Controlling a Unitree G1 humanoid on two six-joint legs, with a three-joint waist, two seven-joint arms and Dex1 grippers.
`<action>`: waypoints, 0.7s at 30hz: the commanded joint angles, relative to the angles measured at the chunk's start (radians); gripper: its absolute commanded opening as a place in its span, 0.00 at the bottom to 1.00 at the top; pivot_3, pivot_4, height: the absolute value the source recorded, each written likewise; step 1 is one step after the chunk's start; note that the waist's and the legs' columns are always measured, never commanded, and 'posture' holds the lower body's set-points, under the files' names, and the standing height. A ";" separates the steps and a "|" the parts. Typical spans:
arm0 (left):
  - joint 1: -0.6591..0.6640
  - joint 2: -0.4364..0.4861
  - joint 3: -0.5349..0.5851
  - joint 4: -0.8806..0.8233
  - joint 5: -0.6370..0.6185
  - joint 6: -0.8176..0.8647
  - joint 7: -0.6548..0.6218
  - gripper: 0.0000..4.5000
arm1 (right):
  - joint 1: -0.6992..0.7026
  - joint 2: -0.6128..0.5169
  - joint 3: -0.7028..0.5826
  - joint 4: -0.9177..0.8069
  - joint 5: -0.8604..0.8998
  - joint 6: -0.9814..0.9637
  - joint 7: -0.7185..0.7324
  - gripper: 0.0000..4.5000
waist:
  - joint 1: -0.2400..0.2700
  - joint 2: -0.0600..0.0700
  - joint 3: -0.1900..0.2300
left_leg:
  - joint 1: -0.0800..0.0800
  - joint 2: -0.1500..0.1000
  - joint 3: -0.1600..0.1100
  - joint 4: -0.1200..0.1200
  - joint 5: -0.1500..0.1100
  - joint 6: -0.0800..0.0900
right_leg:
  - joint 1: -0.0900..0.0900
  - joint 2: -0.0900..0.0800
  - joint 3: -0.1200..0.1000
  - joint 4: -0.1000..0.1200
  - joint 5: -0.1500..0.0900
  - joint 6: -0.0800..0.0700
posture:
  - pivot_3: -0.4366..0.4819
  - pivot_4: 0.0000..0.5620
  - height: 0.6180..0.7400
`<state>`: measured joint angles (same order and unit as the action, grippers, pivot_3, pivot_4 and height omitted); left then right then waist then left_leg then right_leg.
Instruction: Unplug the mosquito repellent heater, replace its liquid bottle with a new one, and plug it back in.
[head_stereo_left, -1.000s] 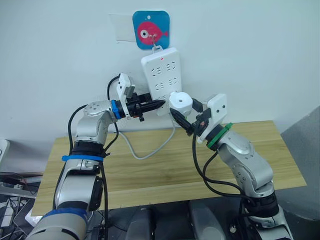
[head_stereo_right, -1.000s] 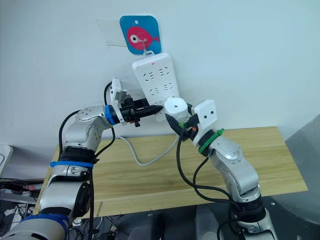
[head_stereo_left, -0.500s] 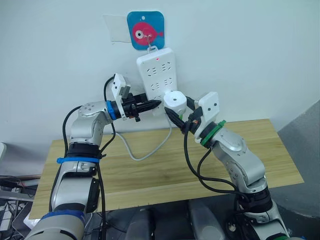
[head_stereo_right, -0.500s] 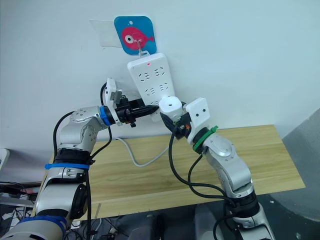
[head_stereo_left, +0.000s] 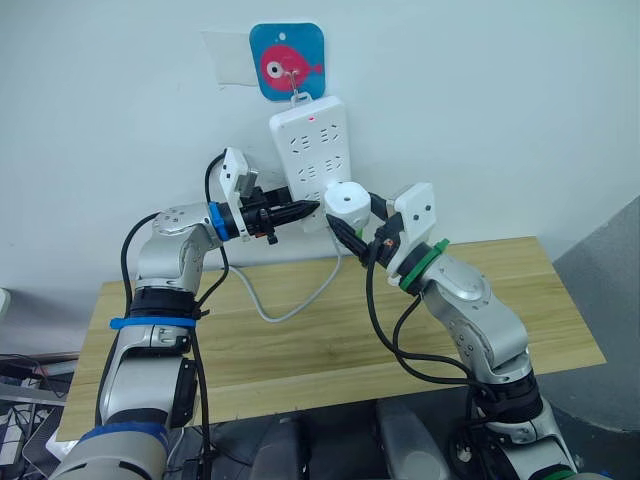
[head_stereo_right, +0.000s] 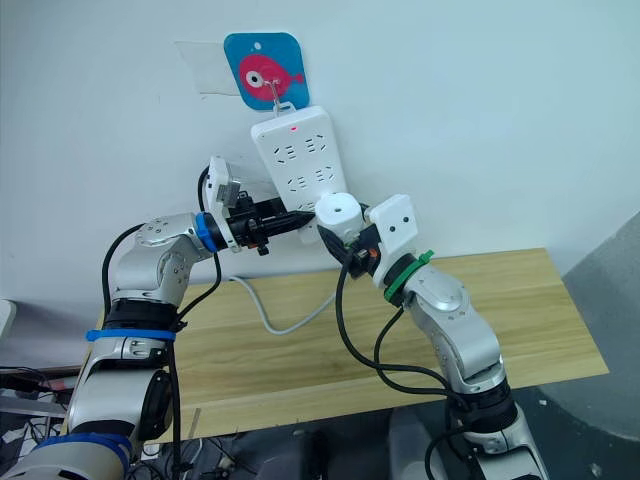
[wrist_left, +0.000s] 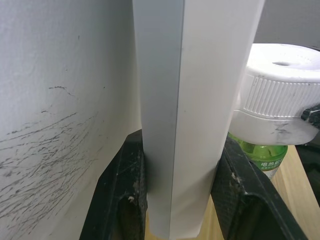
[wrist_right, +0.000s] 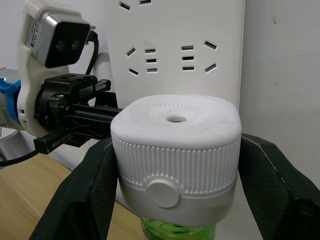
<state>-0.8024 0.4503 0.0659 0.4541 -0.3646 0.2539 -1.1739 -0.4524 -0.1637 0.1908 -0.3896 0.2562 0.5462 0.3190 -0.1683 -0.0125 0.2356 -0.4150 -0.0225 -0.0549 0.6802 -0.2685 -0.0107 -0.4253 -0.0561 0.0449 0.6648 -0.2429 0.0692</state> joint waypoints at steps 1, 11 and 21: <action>0.002 -0.019 -0.029 -0.034 -0.015 -0.030 -0.056 0.29 | 0.032 -0.037 -0.034 -0.077 -0.006 0.040 -0.009 0.96 | 0.008 0.000 0.000 | 0.000 0.000 0.000 0.000 0.000 0.000 | 0.000 0.000 0.000 0.000 0.000 0.000 | 0.27 0.36 1.00; 0.007 -0.015 -0.035 -0.025 -0.013 -0.043 -0.054 0.29 | 0.165 -0.154 -0.114 -0.292 0.071 0.149 0.032 0.98 | 0.010 0.000 0.000 | -0.001 0.000 -0.001 0.000 0.000 0.000 | 0.001 -0.001 -0.001 -0.001 0.000 0.000 | 0.26 0.36 1.00; -0.007 -0.006 -0.029 0.013 0.001 -0.061 -0.040 0.37 | 0.356 -0.258 -0.234 -0.266 0.122 0.090 0.109 0.99 | 0.011 -0.001 0.000 | -0.001 0.000 0.001 0.000 -0.001 0.001 | 0.001 -0.001 -0.001 -0.002 0.000 0.000 | 0.25 0.38 1.00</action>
<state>-0.8082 0.4374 0.0545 0.4801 -0.3731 0.2106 -1.1909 -0.0981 -0.4191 -0.0201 -0.6478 0.3745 0.6785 0.4170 -0.1569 -0.0132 0.2352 -0.4155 -0.0230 -0.0543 0.6798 -0.2694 -0.0093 -0.4239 -0.0567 0.0444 0.6631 -0.2429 0.0692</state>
